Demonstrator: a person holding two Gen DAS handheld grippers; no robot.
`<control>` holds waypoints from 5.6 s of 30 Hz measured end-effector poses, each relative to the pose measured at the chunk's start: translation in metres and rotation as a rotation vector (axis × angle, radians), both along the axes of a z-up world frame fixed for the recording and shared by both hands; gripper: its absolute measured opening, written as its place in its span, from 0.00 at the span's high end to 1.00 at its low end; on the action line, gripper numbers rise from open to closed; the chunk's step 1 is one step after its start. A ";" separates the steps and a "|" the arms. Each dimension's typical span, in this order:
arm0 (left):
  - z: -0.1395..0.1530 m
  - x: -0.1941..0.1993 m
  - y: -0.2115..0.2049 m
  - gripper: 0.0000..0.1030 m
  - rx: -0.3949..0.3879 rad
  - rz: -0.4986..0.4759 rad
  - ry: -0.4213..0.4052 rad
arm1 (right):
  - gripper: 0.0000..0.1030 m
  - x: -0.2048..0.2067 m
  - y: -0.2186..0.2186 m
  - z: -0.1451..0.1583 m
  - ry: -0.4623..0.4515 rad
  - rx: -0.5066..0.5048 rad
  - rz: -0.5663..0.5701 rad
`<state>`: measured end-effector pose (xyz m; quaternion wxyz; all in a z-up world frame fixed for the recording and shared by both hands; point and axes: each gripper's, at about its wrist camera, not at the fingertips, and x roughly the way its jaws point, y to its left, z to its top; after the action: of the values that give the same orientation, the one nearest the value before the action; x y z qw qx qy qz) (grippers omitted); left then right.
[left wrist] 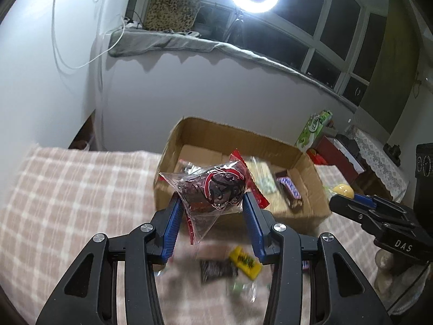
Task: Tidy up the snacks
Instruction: 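Carry the red candy bag into the box with the left tool while the right tool carries the ball candy, then move both tools back toward the remaining snacks on the table, then grasp the brown ball candy with the left tool while the right tool grasps the Snickers bar, then carry the ball candy into the box with the left tool while the right tool drops the Snickers in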
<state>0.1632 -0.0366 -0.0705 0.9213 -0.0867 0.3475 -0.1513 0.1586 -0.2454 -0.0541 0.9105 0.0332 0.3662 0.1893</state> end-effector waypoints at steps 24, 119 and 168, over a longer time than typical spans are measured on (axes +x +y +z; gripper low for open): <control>-0.019 0.056 -0.031 0.47 0.057 0.006 0.082 | 0.38 0.061 -0.025 -0.029 0.051 -0.014 -0.120; -0.084 -0.009 0.051 0.75 0.011 0.080 0.173 | 0.71 -0.016 0.034 -0.095 0.174 -0.238 0.154; 0.016 0.076 -0.009 0.76 -0.019 -0.046 -0.013 | 0.71 0.082 -0.002 0.003 0.007 -0.132 0.010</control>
<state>0.2391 -0.0453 -0.0549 0.9191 -0.0863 0.3419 -0.1761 0.2406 -0.2471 -0.0509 0.9085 -0.0281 0.3812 0.1690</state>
